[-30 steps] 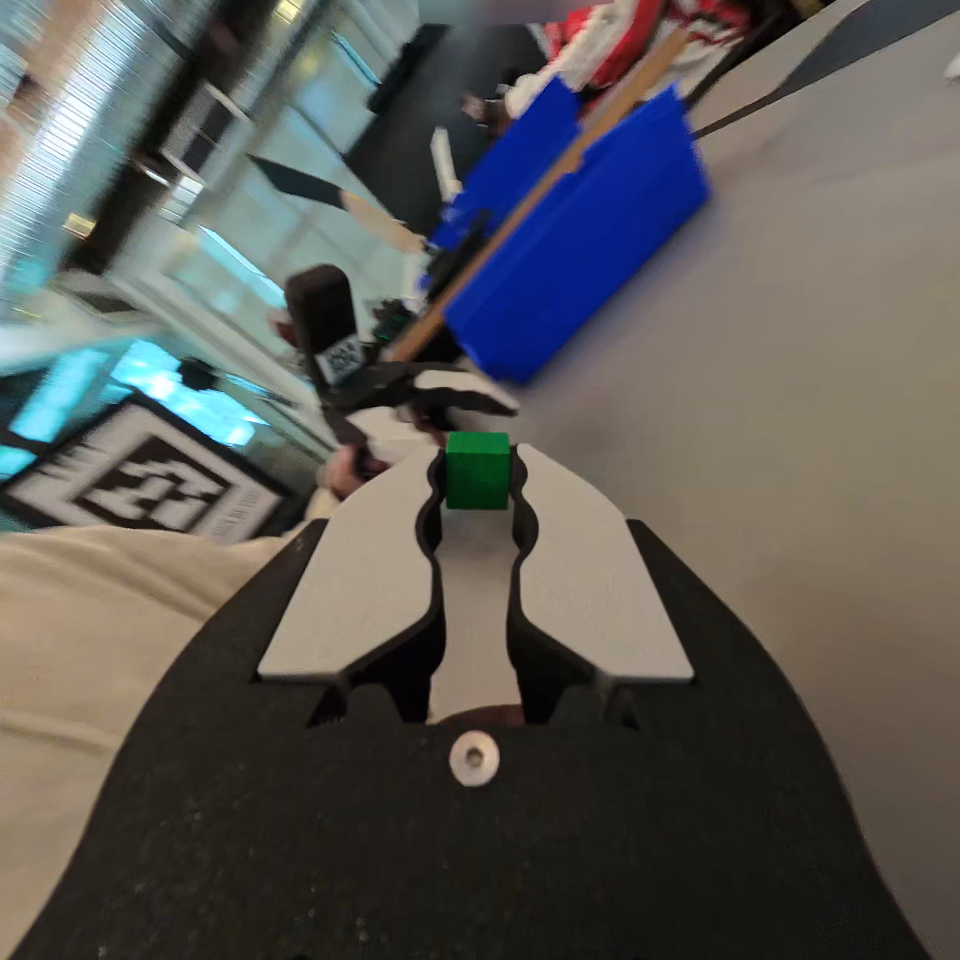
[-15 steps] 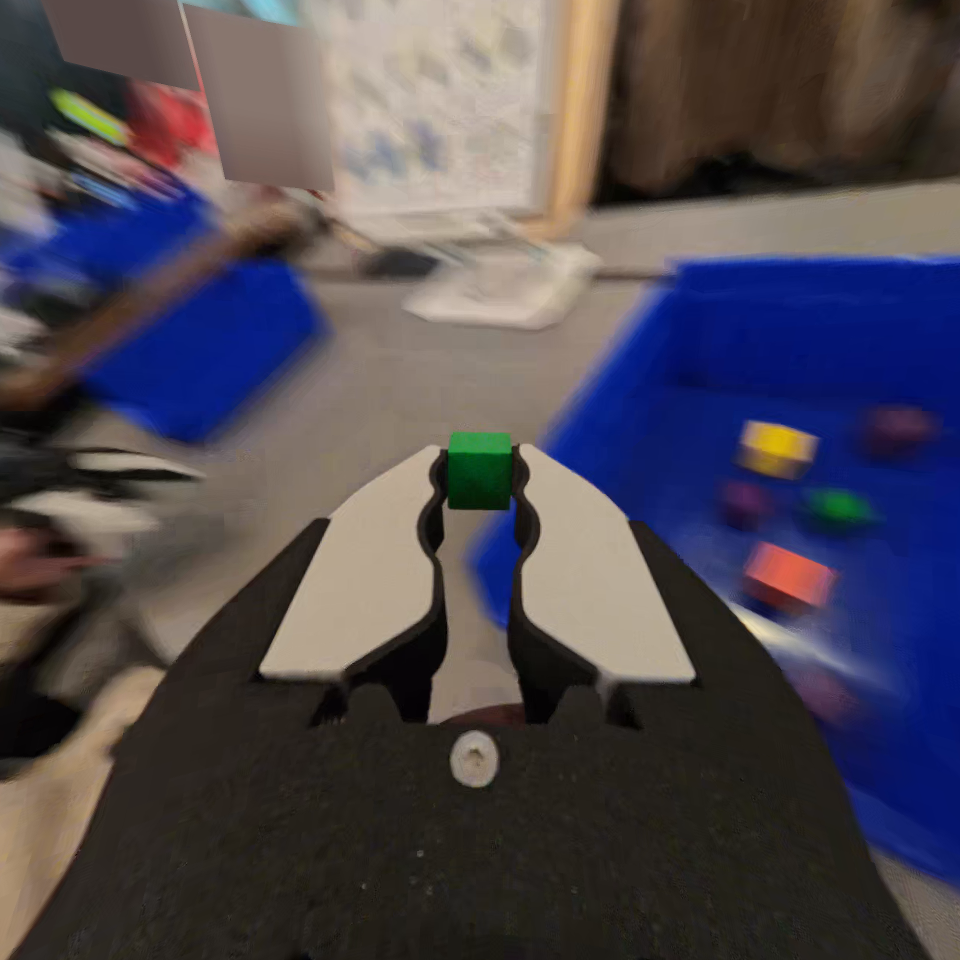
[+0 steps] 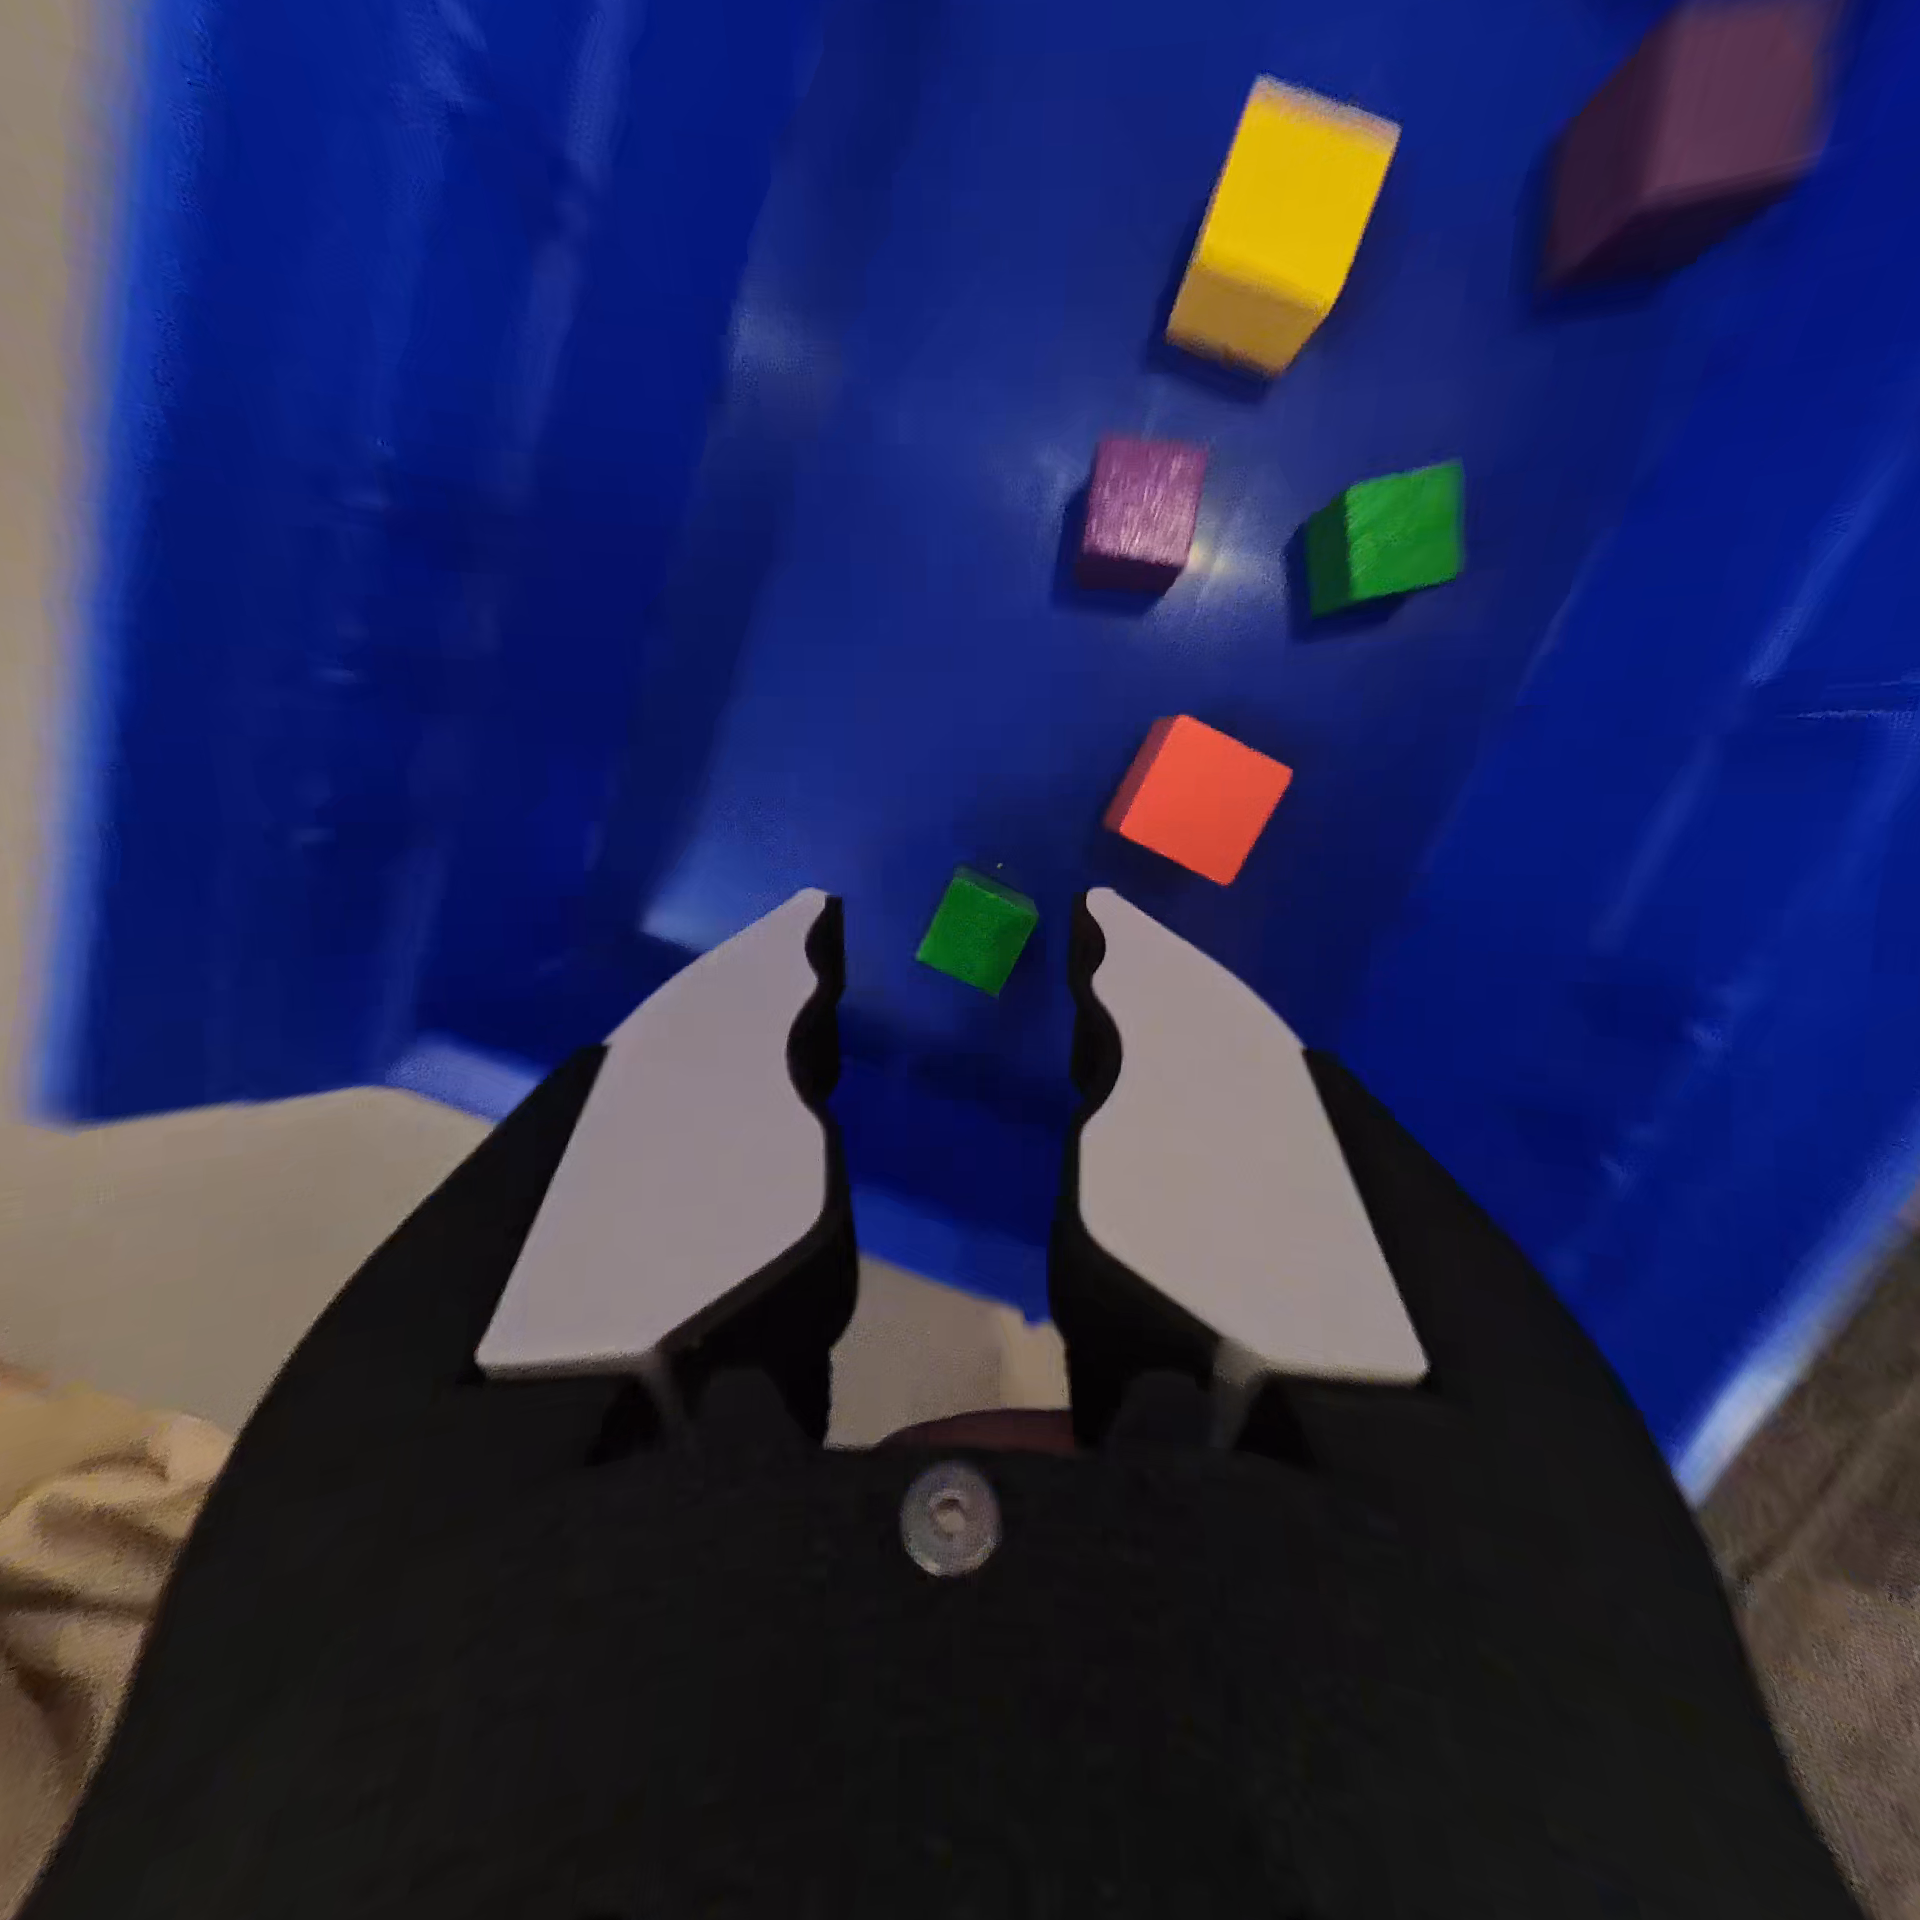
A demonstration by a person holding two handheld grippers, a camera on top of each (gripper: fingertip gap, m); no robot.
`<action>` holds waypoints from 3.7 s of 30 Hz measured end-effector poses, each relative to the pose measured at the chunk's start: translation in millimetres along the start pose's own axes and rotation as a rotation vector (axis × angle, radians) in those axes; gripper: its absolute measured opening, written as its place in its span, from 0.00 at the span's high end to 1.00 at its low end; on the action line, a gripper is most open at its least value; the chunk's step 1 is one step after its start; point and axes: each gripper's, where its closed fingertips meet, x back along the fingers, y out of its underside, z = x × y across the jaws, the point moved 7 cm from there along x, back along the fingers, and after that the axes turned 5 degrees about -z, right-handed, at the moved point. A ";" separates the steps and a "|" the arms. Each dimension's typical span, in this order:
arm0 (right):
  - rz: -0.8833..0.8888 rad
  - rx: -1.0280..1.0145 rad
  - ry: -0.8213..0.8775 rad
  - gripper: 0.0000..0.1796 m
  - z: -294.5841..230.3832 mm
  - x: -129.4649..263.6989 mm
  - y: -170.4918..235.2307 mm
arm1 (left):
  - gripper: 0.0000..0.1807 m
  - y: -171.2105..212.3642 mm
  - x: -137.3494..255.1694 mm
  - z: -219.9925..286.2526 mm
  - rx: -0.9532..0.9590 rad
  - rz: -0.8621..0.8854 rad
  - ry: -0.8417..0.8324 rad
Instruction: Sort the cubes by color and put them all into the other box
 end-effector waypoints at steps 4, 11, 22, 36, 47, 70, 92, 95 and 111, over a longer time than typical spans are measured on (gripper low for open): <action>0.586 0.071 0.024 0.80 -58.0 77.8 -0.2 | 0.66 -3.4 6.2 -11.0 0.047 0.048 -0.044; 1.141 0.265 -0.535 0.82 -247.9 23.9 42.7 | 0.67 -7.2 15.5 -28.0 0.127 0.129 -0.125; 1.061 0.438 -0.509 0.84 -295.0 6.9 58.2 | 0.67 13.3 30.7 -26.5 0.204 0.107 -0.193; 0.964 0.463 -0.629 0.84 -304.5 0.8 62.5 | 0.65 9.9 160.7 -200.4 0.499 -0.361 -0.539; 0.954 0.495 -0.695 0.85 -298.8 4.3 72.8 | 0.68 51.7 143.9 -275.6 0.741 -0.748 -0.646; 1.003 0.542 -0.620 0.86 -285.7 4.3 68.0 | 0.85 -18.6 130.1 -245.1 0.459 -0.367 -0.345; 0.944 0.305 -0.802 0.85 -270.8 25.8 26.4 | 0.85 -56.8 140.5 -144.7 0.140 0.509 -0.120; 0.966 0.335 -0.945 0.84 -270.7 39.3 10.1 | 0.85 -86.3 118.6 -112.7 0.114 0.580 0.259; 0.930 0.486 -1.024 0.78 -286.5 16.7 -34.7 | 0.85 -133.7 -9.3 -15.0 -0.035 0.368 0.715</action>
